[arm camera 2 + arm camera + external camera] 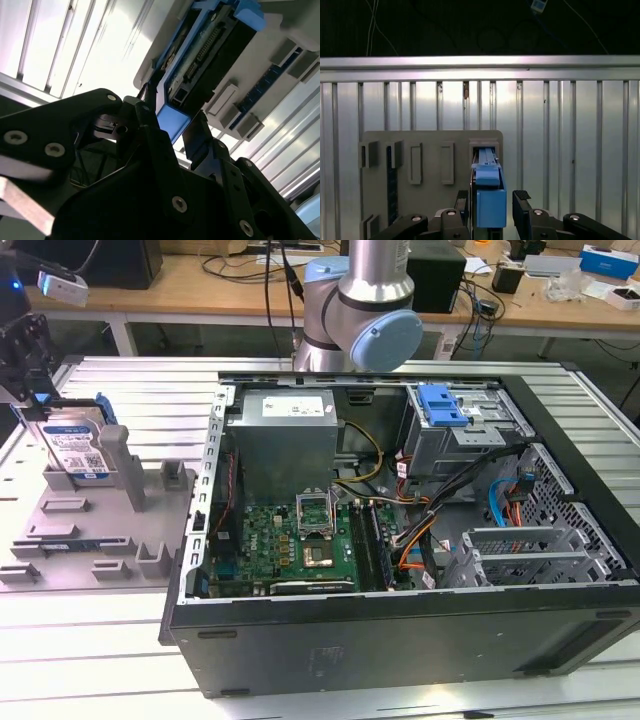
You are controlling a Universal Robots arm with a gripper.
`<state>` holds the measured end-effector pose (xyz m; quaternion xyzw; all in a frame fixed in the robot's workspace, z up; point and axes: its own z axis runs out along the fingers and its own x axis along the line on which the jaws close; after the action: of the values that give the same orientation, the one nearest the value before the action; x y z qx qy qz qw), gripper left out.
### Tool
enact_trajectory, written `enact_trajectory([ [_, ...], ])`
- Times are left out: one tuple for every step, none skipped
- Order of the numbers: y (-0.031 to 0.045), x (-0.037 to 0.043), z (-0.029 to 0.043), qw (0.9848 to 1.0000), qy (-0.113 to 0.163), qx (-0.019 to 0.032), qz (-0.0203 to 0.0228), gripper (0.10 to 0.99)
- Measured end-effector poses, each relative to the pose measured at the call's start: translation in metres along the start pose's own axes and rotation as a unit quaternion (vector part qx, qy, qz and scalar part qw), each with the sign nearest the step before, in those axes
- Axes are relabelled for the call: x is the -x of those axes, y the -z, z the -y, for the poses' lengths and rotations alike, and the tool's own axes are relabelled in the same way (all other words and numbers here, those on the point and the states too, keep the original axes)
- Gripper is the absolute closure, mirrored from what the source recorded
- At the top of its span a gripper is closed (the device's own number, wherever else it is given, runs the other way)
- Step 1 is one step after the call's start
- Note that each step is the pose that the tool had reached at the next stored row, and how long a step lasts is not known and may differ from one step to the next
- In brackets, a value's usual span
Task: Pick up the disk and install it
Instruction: 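Pick up the disk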
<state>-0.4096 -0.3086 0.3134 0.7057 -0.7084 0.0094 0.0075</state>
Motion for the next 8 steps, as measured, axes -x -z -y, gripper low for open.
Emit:
enact_trajectory([
  [-0.0010,0.0000,0.0000,1.0000,0.000,0.0000,0.0000,0.604],
  [-0.0016,0.0001,-0.0001,1.0000,0.000,0.0000,0.0000,0.604],
  [-0.0025,0.0001,-0.0001,1.0000,0.001,0.0000,0.0000,0.604],
  [-0.0032,0.0001,-0.0001,1.0000,0.001,0.0000,0.0000,0.604],
  [-0.0039,0.0001,-0.0001,1.0000,0.001,0.0000,0.0000,0.604],
  [-0.0044,0.0001,-0.0001,1.0000,0.001,0.0000,0.0000,0.604],
  [-0.0051,0.0002,-0.0001,1.0000,0.001,0.0000,0.0000,0.604],
  [-0.0056,0.0002,-0.0001,1.0000,0.001,0.0000,0.0000,0.604],
])
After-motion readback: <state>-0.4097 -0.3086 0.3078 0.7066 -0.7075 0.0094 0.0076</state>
